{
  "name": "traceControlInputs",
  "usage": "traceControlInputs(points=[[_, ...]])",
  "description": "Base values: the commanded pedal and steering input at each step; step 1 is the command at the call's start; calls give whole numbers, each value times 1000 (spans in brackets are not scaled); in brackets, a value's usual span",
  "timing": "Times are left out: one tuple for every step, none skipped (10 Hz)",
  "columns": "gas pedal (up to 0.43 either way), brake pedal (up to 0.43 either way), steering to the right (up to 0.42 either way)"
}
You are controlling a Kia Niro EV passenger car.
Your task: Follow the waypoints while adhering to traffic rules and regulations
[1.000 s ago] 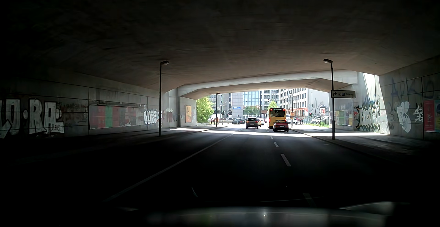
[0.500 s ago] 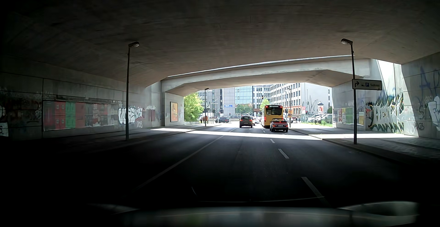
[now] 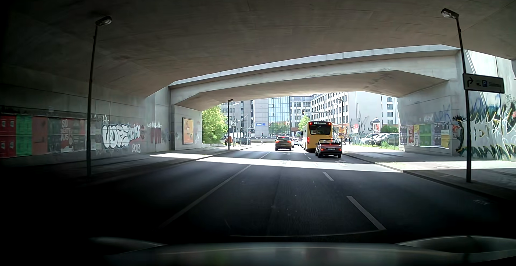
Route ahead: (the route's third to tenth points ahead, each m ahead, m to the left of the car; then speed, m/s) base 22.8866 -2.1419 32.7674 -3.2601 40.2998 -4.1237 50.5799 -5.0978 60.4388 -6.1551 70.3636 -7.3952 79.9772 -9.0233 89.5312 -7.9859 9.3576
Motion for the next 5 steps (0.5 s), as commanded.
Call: traceControlInputs(points=[[110, 18, 19], [110, 18, 16], [110, 18, 10], [110, 18, 8], [110, 18, 7]])
